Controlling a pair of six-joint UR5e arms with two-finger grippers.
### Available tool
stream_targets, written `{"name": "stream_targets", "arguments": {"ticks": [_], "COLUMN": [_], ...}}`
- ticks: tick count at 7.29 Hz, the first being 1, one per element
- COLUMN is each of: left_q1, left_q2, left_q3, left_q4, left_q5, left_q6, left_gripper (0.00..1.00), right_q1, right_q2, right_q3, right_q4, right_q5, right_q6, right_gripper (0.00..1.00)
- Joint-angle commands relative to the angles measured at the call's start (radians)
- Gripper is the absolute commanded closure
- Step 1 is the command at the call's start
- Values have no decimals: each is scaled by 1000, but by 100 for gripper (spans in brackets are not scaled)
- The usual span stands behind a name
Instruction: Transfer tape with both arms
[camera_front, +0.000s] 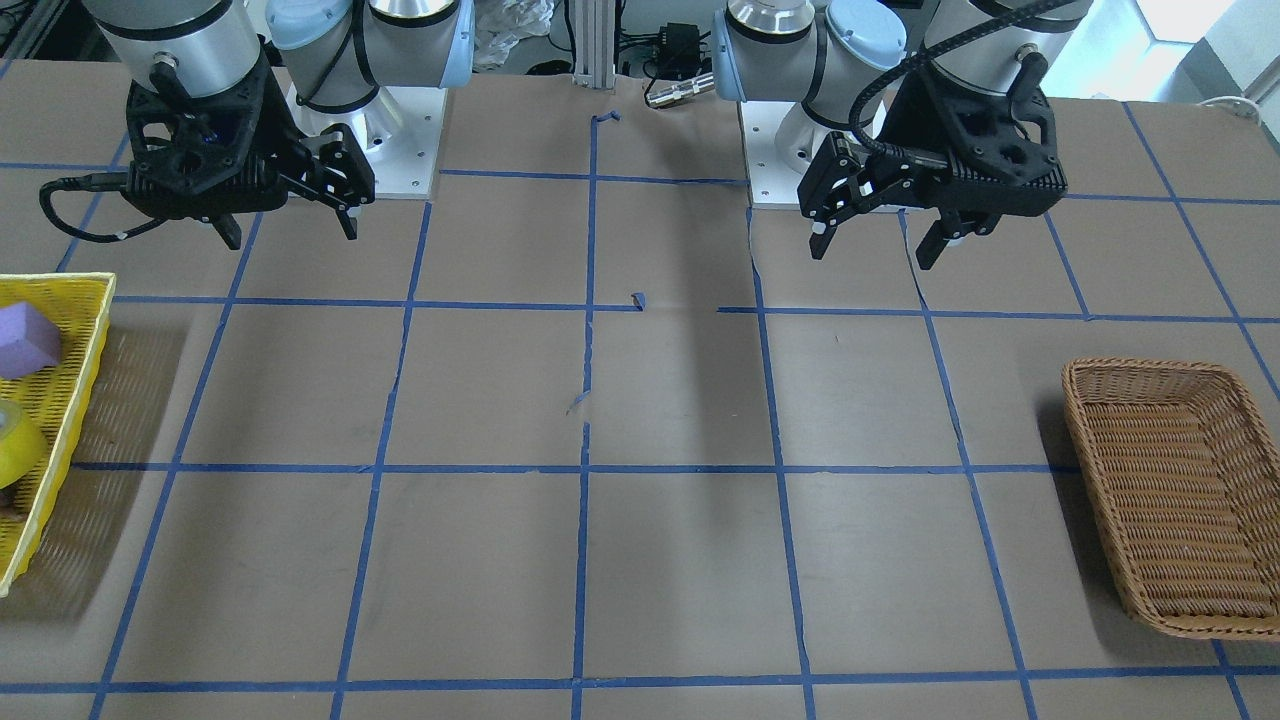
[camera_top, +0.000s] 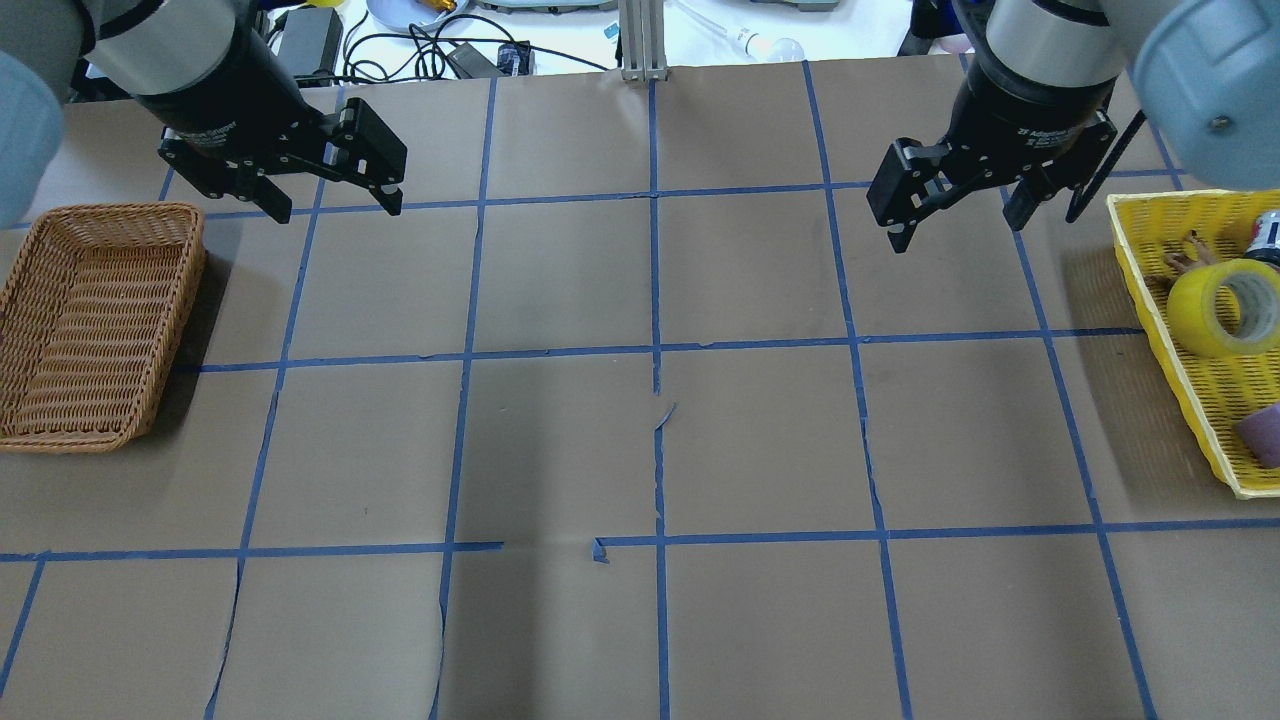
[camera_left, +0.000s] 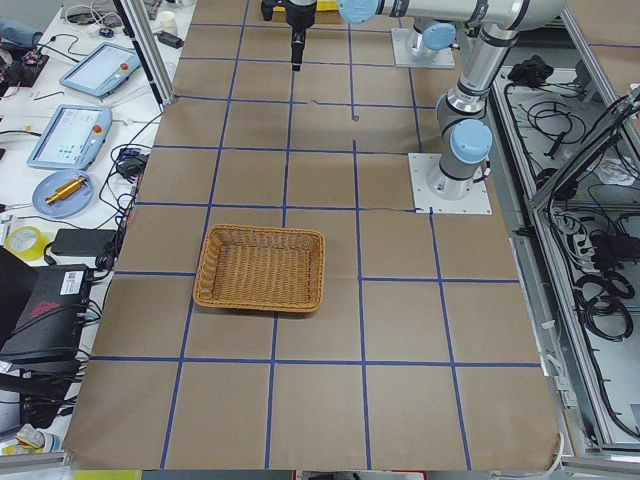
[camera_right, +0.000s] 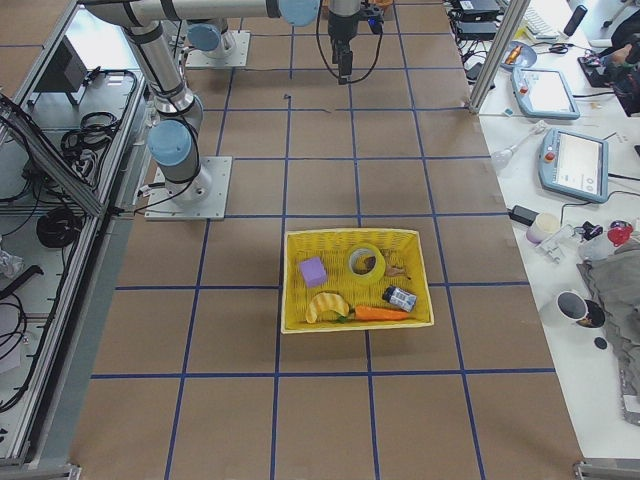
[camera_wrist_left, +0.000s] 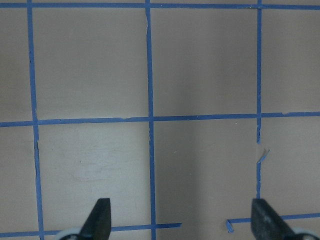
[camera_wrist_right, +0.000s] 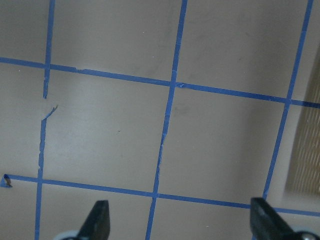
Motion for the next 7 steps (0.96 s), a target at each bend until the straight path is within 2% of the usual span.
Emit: {"name": "stream_targets", "arguments": {"ticks": [1,5,7], "left_q1": [-1,-1,-1], "left_q2": [0,-1,-6], "left_q3": [1,4,4], "left_q4": [1,1,1], "left_q5": [1,-2,-2], "left_q6": [0,-1,-1], "left_gripper": [0,0,0], "right_q1": [1,-6,-8], "right_q2": [-1,1,-34], "right_q3": [-1,1,-2], "right_q4": [3,-29,-3], "right_q5": [4,12,-2], "right_q6": [0,-2,1], "right_gripper": [0,0,0]}}
